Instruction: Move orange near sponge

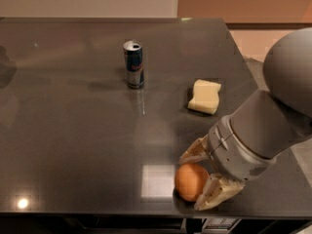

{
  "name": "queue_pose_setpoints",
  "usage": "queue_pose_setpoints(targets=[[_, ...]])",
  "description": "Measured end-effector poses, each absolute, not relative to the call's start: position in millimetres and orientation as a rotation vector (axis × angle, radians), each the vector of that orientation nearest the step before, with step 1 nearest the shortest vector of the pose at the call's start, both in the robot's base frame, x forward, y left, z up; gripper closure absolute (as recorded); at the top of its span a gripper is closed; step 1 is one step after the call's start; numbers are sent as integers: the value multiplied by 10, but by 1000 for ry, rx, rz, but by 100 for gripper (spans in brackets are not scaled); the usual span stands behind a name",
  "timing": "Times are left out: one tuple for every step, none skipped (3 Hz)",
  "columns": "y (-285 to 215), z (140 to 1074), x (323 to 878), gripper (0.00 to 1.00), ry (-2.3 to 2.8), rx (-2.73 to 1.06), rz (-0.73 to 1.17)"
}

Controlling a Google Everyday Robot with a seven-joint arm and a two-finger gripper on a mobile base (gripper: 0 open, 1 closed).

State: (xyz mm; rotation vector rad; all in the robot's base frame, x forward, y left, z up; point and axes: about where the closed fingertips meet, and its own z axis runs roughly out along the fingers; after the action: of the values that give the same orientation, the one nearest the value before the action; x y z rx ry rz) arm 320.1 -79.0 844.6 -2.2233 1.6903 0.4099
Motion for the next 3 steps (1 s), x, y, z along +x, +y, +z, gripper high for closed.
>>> queue_pose_setpoints(targets=[[-807,8473,3250,63,1713,-2202,400],[-862,8584,3474,87,1776,-2134,365],[-989,8726,3787,100,1864,-2030,309]])
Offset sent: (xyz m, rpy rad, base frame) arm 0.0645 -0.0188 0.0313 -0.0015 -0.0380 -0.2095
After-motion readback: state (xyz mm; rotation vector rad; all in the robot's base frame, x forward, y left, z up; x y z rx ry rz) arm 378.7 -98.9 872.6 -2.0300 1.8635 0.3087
